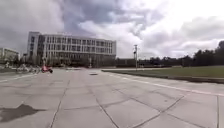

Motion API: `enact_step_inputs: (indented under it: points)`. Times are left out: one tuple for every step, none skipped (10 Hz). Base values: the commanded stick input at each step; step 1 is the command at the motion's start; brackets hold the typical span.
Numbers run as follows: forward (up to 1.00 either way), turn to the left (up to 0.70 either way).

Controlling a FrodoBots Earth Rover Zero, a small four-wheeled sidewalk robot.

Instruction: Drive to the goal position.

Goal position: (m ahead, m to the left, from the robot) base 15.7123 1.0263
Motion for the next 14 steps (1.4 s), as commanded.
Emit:
enact_step_inputs:
  points:
    - [0.70, 0.35]
    - [0.70, 0.35]
    - [0.70, 0.35]
    - [0.70, 0.14]
    - [0.70, 0.00]
    - [0.70, 0.00]
    - [0.70, 0.00]
    - [0.70, 0.00]
    - [0.70, 0.00]
    - [0.70, 0.00]
    - [0.70, 0.00]
    - [0.70, 0.00]
    - [0.70, 0.00]
    - [0.70, 0.00]
